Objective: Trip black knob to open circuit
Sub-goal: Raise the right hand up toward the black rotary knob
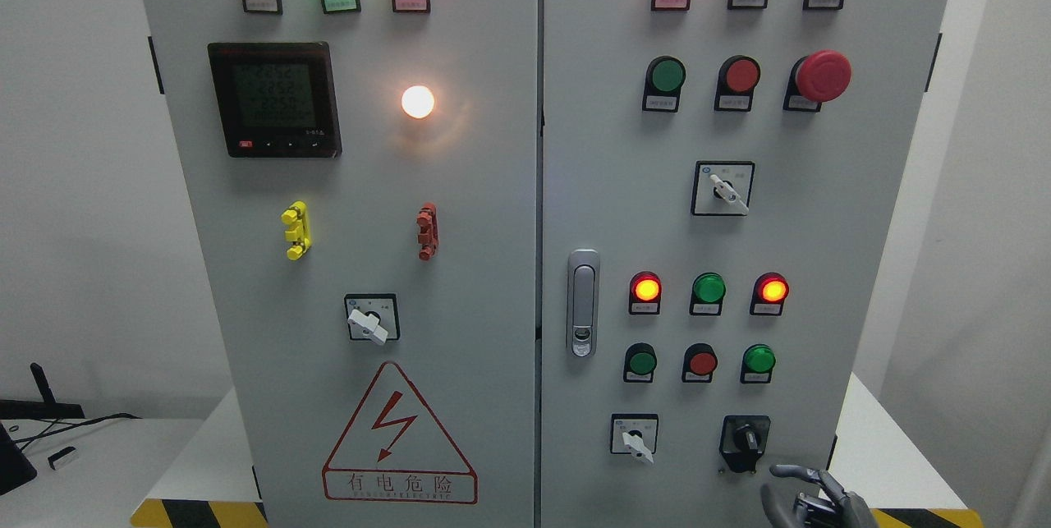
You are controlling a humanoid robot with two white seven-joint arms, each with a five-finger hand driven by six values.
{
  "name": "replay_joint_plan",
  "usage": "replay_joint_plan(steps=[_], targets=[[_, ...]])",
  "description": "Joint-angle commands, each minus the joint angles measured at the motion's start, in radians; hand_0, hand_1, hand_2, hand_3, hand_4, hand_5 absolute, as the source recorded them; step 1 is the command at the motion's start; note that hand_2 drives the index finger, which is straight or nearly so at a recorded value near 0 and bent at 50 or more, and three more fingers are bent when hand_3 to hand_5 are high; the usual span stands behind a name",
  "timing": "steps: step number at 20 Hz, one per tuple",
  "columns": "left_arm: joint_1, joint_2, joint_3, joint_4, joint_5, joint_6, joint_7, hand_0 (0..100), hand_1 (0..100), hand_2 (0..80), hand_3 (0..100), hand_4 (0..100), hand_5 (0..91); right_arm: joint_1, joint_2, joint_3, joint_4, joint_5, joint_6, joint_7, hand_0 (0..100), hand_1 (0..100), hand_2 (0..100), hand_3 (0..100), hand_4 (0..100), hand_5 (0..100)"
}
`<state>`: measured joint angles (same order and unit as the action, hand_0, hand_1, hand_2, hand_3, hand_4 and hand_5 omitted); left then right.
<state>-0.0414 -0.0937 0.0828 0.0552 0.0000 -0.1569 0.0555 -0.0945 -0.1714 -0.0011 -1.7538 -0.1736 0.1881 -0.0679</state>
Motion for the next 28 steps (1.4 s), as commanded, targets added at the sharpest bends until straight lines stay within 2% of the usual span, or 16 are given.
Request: replay_joint_plan(steps=[1,28], targets=[[0.000,0.000,0.000,0.000,-0.031,0.000,0.000,12,39,0.0,0,0,0.0,-0.016,0.001,-0.011,0.037,0.000,0.001,0.000,36,65,38,100,100,94],[0.000,-0.001,0.000,0.000,-0.031,0.000,0.000,12,39,0.0,0,0,0.0,-0.063,0.001,-0.004,0.089,0.000,0.001,0.000,37,65,38,100,100,94]])
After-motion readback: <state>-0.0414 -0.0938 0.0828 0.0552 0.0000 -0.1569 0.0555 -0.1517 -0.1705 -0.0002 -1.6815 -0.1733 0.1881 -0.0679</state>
